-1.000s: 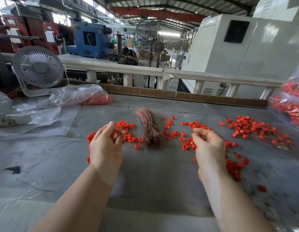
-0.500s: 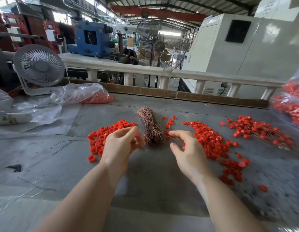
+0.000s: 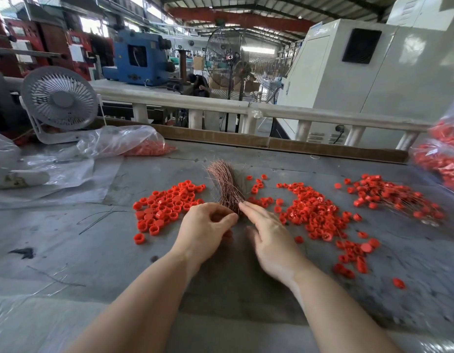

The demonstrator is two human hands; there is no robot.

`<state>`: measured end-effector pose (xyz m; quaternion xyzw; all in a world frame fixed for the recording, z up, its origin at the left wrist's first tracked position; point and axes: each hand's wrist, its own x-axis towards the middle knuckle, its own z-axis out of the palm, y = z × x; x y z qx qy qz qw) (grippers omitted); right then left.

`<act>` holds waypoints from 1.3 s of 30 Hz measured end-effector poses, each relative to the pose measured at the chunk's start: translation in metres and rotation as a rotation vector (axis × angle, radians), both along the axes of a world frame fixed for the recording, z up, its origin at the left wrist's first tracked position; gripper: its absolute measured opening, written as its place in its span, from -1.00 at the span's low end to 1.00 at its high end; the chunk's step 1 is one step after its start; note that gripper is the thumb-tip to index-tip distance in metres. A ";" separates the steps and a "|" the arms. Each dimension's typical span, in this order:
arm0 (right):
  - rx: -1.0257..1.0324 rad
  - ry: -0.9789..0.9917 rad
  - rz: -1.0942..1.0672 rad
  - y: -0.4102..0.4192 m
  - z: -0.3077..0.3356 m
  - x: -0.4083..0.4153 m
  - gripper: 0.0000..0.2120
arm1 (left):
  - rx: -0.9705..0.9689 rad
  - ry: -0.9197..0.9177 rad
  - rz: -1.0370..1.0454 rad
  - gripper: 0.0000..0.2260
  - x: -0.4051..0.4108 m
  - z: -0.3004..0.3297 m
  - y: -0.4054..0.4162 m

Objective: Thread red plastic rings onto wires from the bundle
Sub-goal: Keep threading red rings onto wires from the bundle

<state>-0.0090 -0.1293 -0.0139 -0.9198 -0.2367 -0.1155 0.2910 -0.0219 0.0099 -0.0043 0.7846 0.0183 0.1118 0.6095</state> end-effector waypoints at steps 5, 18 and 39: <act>0.214 -0.095 -0.148 -0.004 0.004 0.000 -0.74 | -0.033 0.012 0.011 -0.82 0.000 0.000 -0.001; 0.520 -0.062 -0.330 -0.009 0.009 0.002 -0.71 | -0.029 0.029 0.011 -0.82 0.000 -0.001 -0.001; 0.770 0.283 0.084 -0.007 0.017 -0.005 -0.79 | -0.421 0.191 -0.232 -0.89 -0.005 0.008 0.000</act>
